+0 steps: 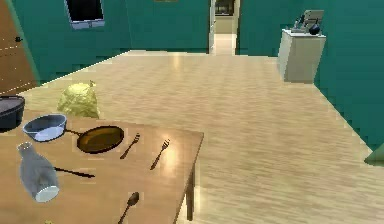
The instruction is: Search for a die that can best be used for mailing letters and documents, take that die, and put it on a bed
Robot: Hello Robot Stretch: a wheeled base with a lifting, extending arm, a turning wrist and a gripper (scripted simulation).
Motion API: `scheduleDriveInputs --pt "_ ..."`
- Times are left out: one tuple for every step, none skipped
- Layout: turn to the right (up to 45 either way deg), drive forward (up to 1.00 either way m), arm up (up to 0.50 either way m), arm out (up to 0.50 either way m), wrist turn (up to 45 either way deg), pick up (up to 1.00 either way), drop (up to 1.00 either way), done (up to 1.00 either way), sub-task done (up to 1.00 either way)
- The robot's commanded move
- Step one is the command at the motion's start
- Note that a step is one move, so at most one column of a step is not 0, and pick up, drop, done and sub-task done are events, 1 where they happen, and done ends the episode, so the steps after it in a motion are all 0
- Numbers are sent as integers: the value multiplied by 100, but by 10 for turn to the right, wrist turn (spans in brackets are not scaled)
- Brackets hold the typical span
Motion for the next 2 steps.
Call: scheduleDriveInputs --pt "120 0 0 0 0 0 0 0 0" --pt "0 5 0 0 0 0 0 0 0"
